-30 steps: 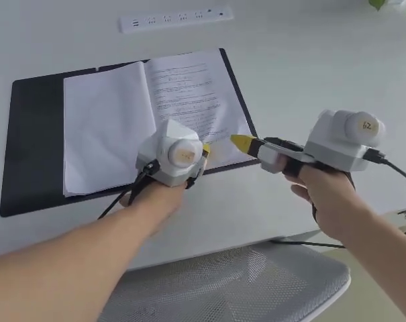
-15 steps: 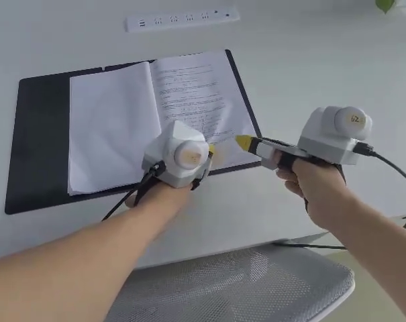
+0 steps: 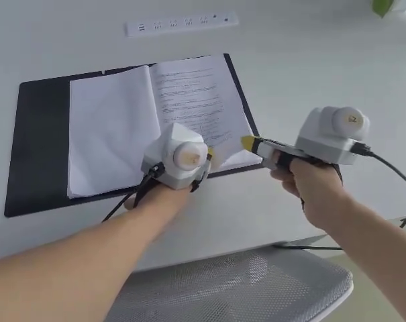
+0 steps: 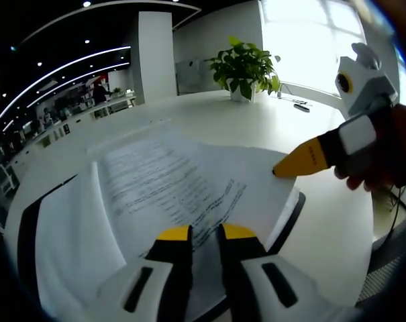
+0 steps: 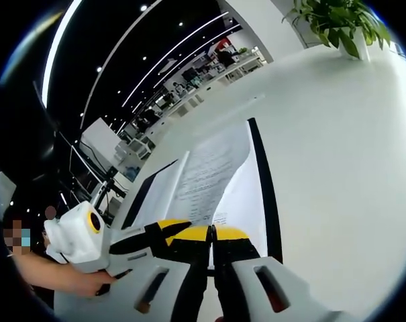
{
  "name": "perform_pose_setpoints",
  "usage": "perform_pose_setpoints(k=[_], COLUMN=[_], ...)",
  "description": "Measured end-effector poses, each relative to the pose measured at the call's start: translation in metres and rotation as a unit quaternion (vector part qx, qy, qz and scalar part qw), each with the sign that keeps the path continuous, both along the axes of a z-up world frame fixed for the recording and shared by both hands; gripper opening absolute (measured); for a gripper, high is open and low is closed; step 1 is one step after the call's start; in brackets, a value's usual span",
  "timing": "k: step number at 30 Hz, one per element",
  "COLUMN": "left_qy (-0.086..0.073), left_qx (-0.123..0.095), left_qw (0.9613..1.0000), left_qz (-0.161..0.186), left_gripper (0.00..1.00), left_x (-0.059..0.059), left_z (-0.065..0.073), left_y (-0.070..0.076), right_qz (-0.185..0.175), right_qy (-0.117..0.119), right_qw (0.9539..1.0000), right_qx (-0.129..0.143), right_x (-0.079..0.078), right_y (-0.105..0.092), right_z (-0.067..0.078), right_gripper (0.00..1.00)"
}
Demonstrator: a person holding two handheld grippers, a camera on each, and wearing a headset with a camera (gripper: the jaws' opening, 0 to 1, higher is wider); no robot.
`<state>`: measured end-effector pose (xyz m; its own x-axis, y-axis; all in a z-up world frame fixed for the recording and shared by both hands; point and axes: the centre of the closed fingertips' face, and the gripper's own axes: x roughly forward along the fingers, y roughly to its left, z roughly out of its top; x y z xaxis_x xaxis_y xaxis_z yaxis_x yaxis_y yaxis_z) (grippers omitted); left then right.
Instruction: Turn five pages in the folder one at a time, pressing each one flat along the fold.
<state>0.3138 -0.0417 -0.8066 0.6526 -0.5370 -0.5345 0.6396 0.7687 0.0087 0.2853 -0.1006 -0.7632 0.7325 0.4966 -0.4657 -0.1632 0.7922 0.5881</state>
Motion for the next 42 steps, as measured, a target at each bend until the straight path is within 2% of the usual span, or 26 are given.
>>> perform_pose_setpoints(k=[3, 11, 14, 17, 22, 27, 33, 37, 40, 42], left_qy=[0.001, 0.014, 0.021, 0.027, 0.040, 0.030, 0.025, 0.014, 0.009, 0.003], left_qx=[0.000, -0.001, 0.004, 0.008, 0.017, 0.006, -0.009, -0.030, -0.046, -0.048], left_qw=[1.0000, 0.9999, 0.9998, 0.9996, 0.9991, 0.9995, 0.9992, 0.9983, 0.9965, 0.9959], left_qz=[0.000, 0.003, 0.004, 0.003, 0.002, 0.012, 0.031, 0.048, 0.069, 0.077], left_gripper=[0.14, 0.14, 0.14, 0.18, 0.23, 0.27, 0.31, 0.34, 0.35, 0.36], left_x=[0.000, -0.003, -0.006, -0.009, -0.018, -0.021, -0.024, -0.028, -0.031, -0.033], left_z=[0.000, 0.001, 0.003, 0.004, 0.011, 0.034, 0.058, 0.081, 0.097, 0.103], left_y=[0.000, 0.004, 0.010, 0.016, 0.036, 0.059, 0.085, 0.104, 0.125, 0.138], right_qz=[0.002, 0.009, 0.014, 0.025, 0.041, 0.066, 0.091, 0.114, 0.130, 0.141], right_qy=[-0.004, -0.018, -0.023, -0.035, -0.050, -0.068, -0.080, -0.087, -0.092, -0.094], right_qw=[1.0000, 0.9998, 0.9996, 0.9990, 0.9977, 0.9952, 0.9921, 0.9889, 0.9864, 0.9845], right_qx=[0.001, 0.008, 0.006, 0.010, 0.018, 0.027, 0.031, 0.039, 0.042, 0.046], right_x=[0.000, 0.002, 0.002, 0.002, 0.001, 0.001, 0.002, 0.003, 0.003, 0.003], right_y=[0.002, 0.010, 0.014, 0.024, 0.040, 0.062, 0.092, 0.118, 0.137, 0.153], right_z=[0.003, 0.013, 0.017, 0.028, 0.044, 0.062, 0.076, 0.085, 0.089, 0.092], right_gripper=[0.00, 0.00, 0.00, 0.00, 0.00, 0.00, 0.00, 0.00, 0.00, 0.00])
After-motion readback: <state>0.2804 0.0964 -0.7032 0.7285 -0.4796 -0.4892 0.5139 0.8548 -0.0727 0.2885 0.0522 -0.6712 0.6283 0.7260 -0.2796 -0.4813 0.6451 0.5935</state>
